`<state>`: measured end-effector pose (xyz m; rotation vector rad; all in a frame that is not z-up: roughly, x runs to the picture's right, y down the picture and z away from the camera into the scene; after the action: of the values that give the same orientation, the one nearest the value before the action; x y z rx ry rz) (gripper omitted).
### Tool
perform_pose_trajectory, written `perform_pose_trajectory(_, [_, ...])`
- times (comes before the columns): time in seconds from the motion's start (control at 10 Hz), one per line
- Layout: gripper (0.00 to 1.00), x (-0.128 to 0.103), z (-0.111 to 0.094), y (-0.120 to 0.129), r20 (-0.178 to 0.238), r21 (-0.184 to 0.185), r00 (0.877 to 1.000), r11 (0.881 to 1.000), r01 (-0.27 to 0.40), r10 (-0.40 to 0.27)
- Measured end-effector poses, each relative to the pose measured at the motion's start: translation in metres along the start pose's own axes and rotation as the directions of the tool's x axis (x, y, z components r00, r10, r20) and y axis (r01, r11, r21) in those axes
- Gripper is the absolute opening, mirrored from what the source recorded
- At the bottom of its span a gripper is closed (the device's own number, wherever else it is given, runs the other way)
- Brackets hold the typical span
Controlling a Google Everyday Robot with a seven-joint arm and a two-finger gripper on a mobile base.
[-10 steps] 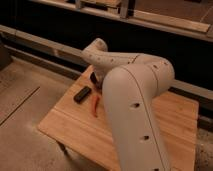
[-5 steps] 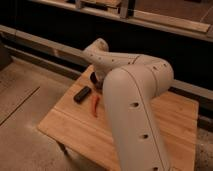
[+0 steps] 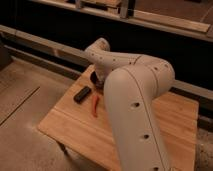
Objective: Place the white sponge in the ceramic bowl
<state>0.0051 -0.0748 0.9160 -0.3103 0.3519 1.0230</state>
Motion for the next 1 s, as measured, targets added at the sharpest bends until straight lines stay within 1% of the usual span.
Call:
perform_pose_trajectory(0.4, [0.55, -0.003, -0.006, 0.000, 0.006, 0.007, 1.000, 1.000, 0.006, -0.006])
perform_pose_trajectory(0.5, [0.55, -0.004, -0.010, 0.000, 0.012, 0.009, 1.000, 1.000, 0.008, -0.008])
perform_pose_trajectory(0.6, [0.56, -0.006, -0.018, 0.001, 0.028, 0.013, 1.000, 1.000, 0.009, -0.009])
perform_pose_trajectory(0.7, [0.62, -0.007, -0.028, 0.002, 0.044, 0.017, 0.999, 1.000, 0.009, -0.010])
perform_pose_trajectory(0.8, [0.72, -0.007, -0.038, 0.002, 0.063, 0.022, 0.998, 1.000, 0.008, -0.009])
perform_pose_trajectory(0.9, [0.76, -0.003, -0.049, 0.003, 0.081, 0.026, 0.997, 1.000, 0.006, -0.008])
perform_pose_trajectory(1.0, [0.76, 0.001, -0.057, 0.003, 0.095, 0.030, 0.995, 1.000, 0.003, -0.006])
